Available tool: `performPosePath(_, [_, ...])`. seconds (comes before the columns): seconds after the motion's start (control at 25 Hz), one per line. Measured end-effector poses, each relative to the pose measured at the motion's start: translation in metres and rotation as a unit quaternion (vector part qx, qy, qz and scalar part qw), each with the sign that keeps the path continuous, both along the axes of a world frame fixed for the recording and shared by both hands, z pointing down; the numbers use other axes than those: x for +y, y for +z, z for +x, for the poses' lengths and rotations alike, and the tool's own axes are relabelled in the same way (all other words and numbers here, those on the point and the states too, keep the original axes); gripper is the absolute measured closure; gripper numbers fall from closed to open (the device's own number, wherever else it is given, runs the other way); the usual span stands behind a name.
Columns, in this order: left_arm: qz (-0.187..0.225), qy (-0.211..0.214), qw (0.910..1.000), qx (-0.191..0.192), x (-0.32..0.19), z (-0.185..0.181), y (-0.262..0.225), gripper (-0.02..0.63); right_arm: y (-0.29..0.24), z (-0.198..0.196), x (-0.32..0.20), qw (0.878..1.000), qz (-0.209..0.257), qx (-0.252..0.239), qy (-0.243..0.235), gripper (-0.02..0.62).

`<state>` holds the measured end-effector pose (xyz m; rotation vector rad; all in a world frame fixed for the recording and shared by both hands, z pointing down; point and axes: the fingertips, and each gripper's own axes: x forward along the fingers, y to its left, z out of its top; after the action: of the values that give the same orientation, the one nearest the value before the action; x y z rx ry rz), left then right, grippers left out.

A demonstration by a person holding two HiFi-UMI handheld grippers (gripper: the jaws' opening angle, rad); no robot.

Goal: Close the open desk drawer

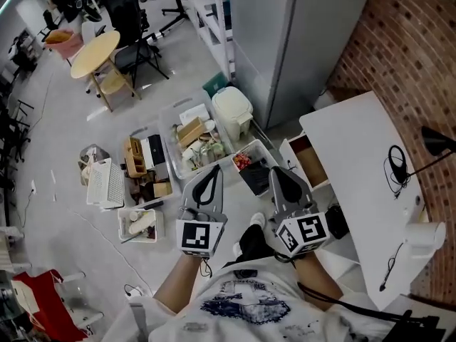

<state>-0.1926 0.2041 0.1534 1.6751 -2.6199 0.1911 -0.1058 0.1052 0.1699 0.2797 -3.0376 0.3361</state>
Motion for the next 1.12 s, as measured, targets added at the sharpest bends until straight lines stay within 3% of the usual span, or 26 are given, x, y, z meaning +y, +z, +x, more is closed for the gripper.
performPosePath(0.4, [-0.01,0.075,0.9971,-0.002,-0.122,-0.027,0.004,0.606,0.007,-0.012,-0.106,0.997,-0.008,-0.002,0.08,0.572])
performPosePath(0.72, [-0.013,0.14,0.99,0.003,-0.202,-0.021,0.013,0.606,0.024,0.003,-0.163,0.99,-0.018,0.006,0.14,0.572])
performPosePath(0.92, [-0.034,0.196,0.9799,0.012,-0.234,-0.017,0.036,0.606,0.043,0.017,-0.18,0.981,-0.029,0.013,0.191,0.572])
performPosePath(1.12, [-0.051,0.269,0.9615,0.016,-0.26,-0.01,0.067,0.606,0.067,0.026,-0.191,0.964,-0.04,0.02,0.263,0.572])
